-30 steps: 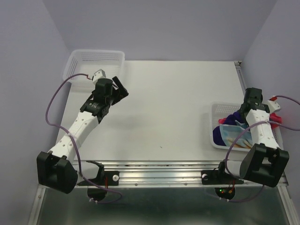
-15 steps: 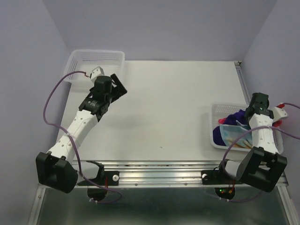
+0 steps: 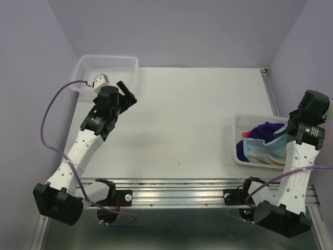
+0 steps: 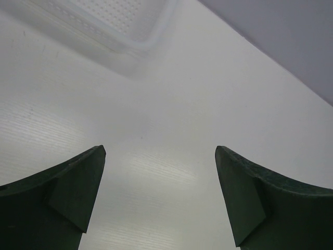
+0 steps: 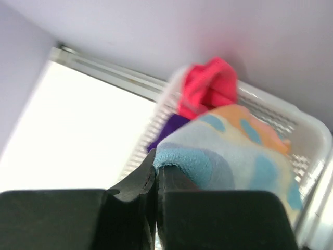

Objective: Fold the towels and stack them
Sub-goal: Grab crumpled towel, then move the towel to the center of the board

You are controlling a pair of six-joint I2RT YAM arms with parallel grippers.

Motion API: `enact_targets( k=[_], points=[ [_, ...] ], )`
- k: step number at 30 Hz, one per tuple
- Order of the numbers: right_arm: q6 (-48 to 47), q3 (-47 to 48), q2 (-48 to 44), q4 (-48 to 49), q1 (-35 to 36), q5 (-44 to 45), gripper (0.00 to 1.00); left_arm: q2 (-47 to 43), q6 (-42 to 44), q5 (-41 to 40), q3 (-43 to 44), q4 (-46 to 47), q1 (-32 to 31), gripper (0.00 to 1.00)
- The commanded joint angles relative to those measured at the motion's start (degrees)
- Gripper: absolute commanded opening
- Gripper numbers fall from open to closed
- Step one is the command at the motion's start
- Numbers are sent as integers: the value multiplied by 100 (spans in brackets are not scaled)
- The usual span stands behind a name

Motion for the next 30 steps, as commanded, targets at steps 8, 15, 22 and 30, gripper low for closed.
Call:
enact_targets(
  k=[8, 15, 22, 30],
  points=[
    [-826, 3136, 1303, 1459, 342, -5814, 1, -315, 131, -455, 9, 212, -24, 99],
    [-1643, 8154, 4670, 601, 3946, -5443, 1, -403, 87, -640, 123, 54, -7, 99],
    [-1081, 6423, 4602, 2750, 4440, -5607, 1, -578, -326, -1150, 326, -613, 28, 99],
    [-144, 1115, 2529, 3505, 4432, -3769, 12, -1167, -687, -869, -499, -579, 37, 99]
  ],
)
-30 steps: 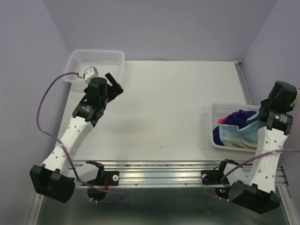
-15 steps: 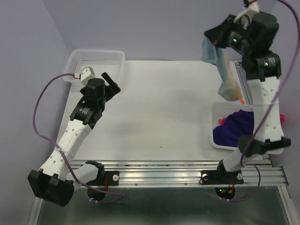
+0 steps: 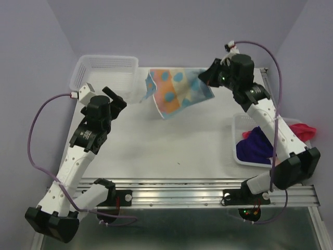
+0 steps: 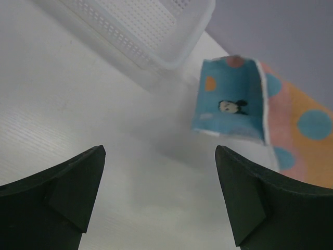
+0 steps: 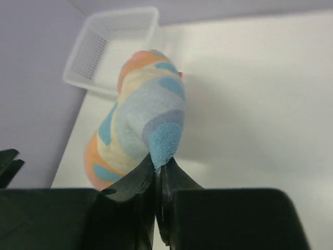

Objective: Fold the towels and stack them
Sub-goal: Move the towel to the center of the board

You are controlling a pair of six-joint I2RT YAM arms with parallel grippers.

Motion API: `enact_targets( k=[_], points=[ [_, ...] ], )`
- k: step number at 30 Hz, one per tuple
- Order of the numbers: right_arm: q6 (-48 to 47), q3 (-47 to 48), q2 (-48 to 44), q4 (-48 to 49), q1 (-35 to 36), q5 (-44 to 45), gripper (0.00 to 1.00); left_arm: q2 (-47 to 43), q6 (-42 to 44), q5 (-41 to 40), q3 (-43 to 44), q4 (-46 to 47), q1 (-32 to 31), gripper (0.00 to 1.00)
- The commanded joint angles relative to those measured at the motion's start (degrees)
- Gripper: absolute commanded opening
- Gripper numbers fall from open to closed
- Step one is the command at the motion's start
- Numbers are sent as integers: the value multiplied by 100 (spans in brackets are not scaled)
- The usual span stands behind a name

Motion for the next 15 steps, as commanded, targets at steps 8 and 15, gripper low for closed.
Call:
enact_targets(
  k=[8, 15],
  points=[
    [1037, -4097, -510, 409, -27, 1310, 60, 11, -70, 1606, -1340, 335, -68, 99],
    [597, -4280, -1195, 49, -27, 1821, 91, 494, -421, 1810, -1824, 644, -1578, 99]
  ],
)
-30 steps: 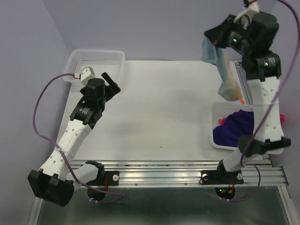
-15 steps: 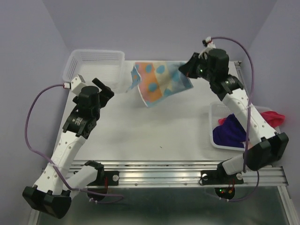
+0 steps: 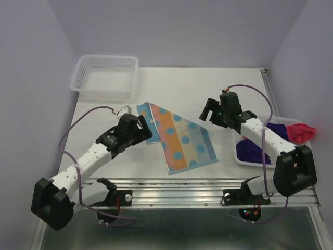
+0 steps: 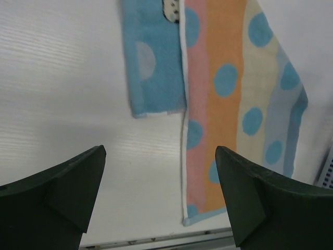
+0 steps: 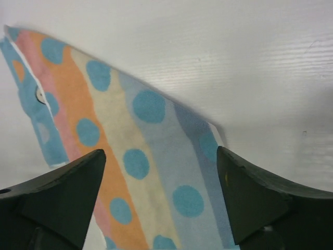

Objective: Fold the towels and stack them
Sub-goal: Move the towel to the center of the board, then flatten out the crumpled towel

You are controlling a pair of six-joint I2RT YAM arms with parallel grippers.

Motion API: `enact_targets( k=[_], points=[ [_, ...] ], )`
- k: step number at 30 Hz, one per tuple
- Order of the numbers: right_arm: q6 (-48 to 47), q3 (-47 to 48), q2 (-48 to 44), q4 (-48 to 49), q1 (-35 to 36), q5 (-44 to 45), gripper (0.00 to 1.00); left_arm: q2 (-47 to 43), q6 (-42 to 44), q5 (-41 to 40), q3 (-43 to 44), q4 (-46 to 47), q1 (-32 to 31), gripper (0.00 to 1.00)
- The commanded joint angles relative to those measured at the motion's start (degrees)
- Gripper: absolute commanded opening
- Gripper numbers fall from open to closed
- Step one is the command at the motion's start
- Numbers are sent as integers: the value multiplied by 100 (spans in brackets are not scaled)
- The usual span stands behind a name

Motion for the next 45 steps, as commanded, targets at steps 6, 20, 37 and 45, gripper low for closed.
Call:
enact_targets(
  k=[6, 20, 37, 45],
  points=[
    [-32, -628, -975, -659, 322, 424, 100, 657, -899, 363, -206, 362, -2137, 99],
    [373, -1130, -1880, -1099, 807, 1435, 100, 2617, -1444, 3, 550, 28, -3609, 86],
    [452, -1482, -2030, -958, 807, 1409, 100, 3417, -1628, -322, 875, -868, -3908, 58],
    [303, -1534, -2110, -1038, 808, 1348, 100, 3813, -1725, -612, 945, -1158, -3978, 10]
  ],
)
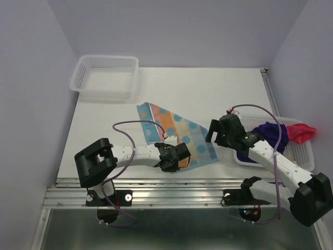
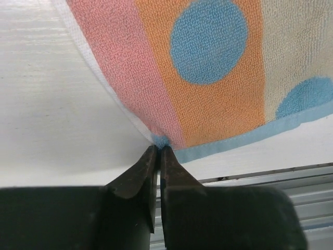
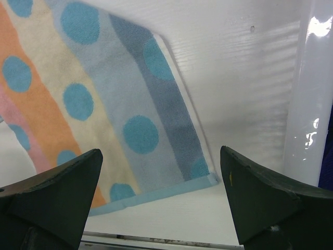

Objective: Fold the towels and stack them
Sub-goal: Flatten out the crumpled towel

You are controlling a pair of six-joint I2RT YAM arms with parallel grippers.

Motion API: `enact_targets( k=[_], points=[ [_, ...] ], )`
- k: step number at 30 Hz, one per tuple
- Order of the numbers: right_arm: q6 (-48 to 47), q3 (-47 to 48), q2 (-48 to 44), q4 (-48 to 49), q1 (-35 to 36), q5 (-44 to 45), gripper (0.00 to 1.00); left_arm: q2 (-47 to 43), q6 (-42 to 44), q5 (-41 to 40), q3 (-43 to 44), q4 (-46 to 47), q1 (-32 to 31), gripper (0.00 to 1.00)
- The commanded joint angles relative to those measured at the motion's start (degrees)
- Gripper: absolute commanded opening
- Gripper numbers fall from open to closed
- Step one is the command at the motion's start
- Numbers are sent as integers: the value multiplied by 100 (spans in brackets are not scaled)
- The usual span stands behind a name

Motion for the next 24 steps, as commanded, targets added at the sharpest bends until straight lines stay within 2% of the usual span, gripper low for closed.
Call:
enact_targets(
  k=[1, 2, 5, 10, 14, 24],
  points=[
    [-169, -96, -62, -30, 5, 21, 100, 388, -134, -385, -106, -669, -44, 3],
    [-205, -70, -26, -74, 5, -49, 100, 380, -160, -438, -97, -704, -44, 0],
    [-381, 9, 202, -250, 66, -190, 100, 275, -283, -745, -79, -854, -44, 0],
    [-364, 150, 483, -601, 602, 55, 100, -121, -451, -1202, -368, -1039, 158, 0],
    [-162, 255, 703, -812, 1015, 397, 100, -358, -319, -1238, -580, -837, 465, 0],
    [216, 159, 1291, -646, 1657, 451, 97, -464, -134, -1089, -686, -529, 545, 0]
  ],
)
